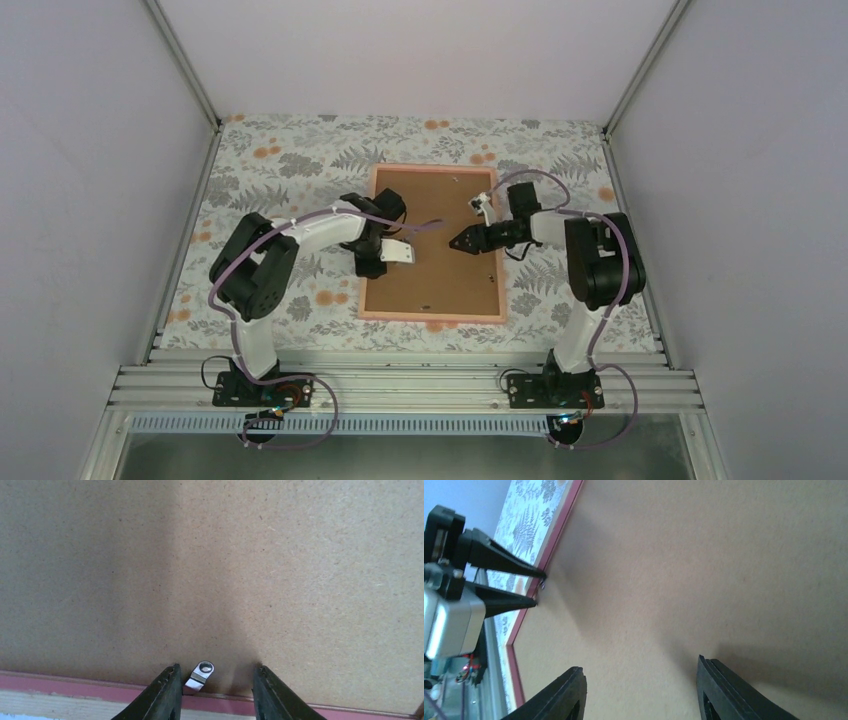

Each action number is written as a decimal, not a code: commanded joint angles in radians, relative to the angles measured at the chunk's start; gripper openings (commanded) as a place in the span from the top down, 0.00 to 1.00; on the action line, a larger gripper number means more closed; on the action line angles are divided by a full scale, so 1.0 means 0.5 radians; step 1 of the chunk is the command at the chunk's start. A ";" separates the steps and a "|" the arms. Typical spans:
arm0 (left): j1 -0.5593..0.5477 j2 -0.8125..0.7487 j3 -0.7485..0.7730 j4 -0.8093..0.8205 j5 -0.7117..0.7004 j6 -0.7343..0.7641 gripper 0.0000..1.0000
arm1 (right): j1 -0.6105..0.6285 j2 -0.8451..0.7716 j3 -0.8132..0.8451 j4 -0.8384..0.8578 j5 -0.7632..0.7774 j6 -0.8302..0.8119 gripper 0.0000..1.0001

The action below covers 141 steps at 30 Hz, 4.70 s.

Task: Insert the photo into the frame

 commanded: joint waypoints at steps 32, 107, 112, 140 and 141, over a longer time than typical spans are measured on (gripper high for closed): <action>0.521 0.471 0.878 0.677 -0.092 -1.210 0.34 | 0.122 0.169 0.476 0.193 0.275 0.299 0.49; -0.395 -0.756 -0.646 0.869 0.505 0.156 0.14 | 0.117 -0.263 0.187 -0.667 -0.008 -0.528 0.48; -0.570 -0.658 -0.705 0.927 0.491 0.195 0.25 | 0.116 -0.197 0.112 -0.685 0.062 -0.582 0.51; -0.687 -0.327 -0.751 1.002 0.407 0.190 0.40 | 0.110 -0.029 0.004 -0.582 0.351 -0.545 0.56; -0.687 -0.327 -0.748 0.988 0.417 0.202 0.42 | 0.110 -0.027 0.007 -0.583 0.349 -0.544 0.56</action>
